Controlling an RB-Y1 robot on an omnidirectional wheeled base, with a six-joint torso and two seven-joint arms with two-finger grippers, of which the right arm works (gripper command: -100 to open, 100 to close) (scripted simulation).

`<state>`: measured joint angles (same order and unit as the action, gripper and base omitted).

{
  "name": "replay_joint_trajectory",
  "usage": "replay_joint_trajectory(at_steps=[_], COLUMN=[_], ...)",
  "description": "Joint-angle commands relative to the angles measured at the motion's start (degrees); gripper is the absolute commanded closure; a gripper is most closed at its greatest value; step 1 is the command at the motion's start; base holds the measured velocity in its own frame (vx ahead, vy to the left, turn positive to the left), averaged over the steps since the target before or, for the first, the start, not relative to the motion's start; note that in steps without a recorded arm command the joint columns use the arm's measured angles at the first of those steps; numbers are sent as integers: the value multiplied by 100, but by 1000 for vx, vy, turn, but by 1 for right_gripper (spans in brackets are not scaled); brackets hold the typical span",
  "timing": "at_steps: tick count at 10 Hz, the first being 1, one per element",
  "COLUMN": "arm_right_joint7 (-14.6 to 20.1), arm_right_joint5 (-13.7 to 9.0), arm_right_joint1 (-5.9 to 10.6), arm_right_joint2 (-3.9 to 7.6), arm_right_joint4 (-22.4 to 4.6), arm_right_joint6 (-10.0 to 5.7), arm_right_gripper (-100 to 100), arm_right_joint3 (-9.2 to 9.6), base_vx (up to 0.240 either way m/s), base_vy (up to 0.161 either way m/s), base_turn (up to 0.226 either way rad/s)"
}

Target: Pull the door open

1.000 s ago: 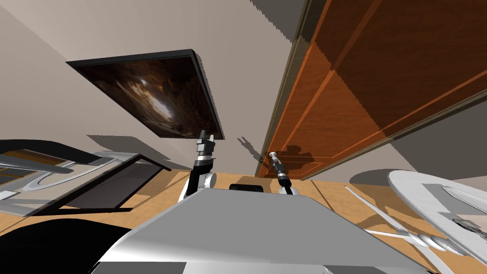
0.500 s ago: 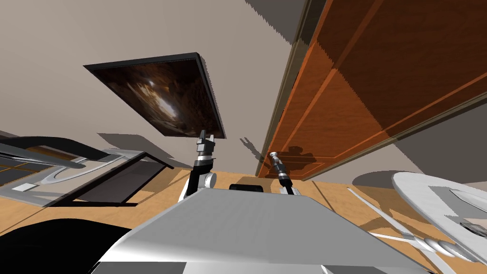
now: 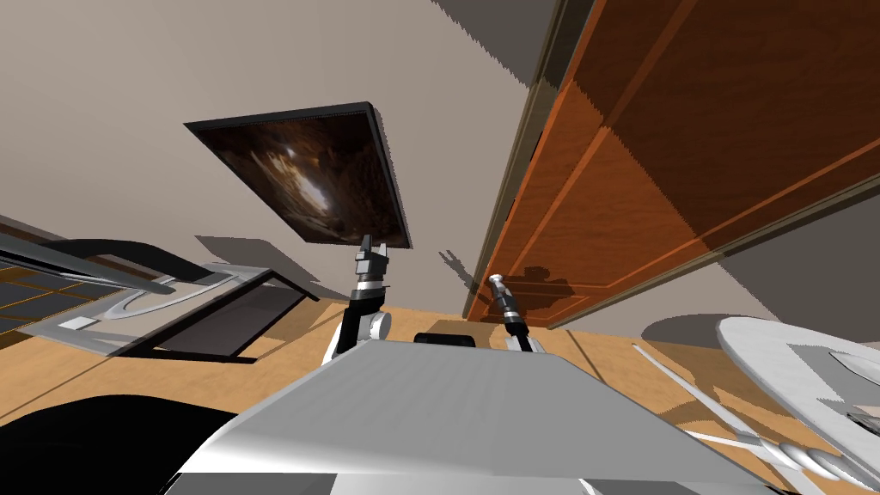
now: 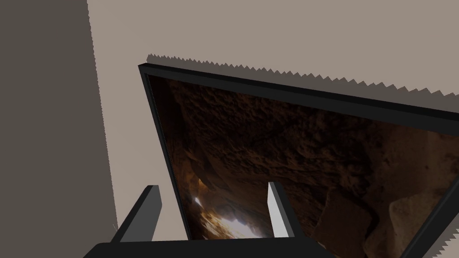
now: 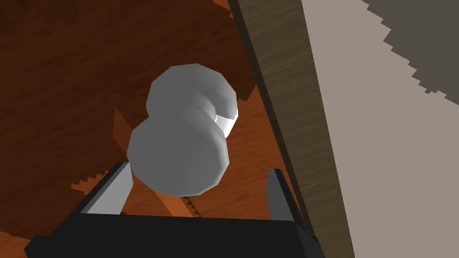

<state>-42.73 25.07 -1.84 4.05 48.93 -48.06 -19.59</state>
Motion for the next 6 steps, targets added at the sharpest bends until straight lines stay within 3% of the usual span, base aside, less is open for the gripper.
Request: replay_joint_trajectory(at_steps=[1, 2, 4, 6], arm_right_joint7=[286, 352, 721, 801], arm_right_joint5=[-69, -69, -275, -275], arm_right_joint1=[-65, -65, -48, -48], arm_right_joint2=[-68, -68, -2, -2], arm_right_joint4=[63, 63, 25, 25], arm_right_joint6=[46, 46, 37, 37], arm_right_gripper=[100, 100, 100, 100], arm_right_joint3=[177, 177, 282, 282], base_vx=[-23, -24, -31, -16], base_vy=[-2, -4, -7, -4], base_turn=[60, 36, 54, 11])
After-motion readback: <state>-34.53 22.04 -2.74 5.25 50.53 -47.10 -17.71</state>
